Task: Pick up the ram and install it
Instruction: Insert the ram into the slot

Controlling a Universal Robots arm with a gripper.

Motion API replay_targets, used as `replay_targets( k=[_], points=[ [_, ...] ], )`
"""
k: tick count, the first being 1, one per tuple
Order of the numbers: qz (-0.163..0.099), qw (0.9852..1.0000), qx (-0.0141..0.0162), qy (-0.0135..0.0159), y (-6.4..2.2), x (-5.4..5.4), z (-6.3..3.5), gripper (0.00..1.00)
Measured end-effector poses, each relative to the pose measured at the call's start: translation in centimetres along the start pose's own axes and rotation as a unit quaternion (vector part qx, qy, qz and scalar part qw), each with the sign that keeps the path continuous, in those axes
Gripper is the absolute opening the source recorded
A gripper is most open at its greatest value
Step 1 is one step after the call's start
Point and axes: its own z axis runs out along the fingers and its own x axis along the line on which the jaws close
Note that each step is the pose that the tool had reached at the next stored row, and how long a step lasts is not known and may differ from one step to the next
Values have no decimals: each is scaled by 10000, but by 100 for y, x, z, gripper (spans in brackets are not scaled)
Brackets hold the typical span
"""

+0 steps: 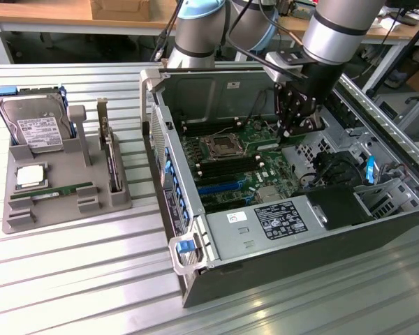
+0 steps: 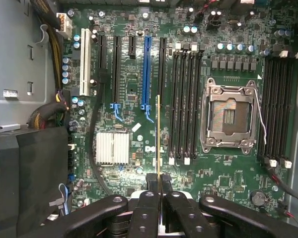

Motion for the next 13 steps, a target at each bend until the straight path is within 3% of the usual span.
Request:
replay_targets(
  k=[13],
  points=[
    [0,10000,0,0,0,0,69,12]
  ],
)
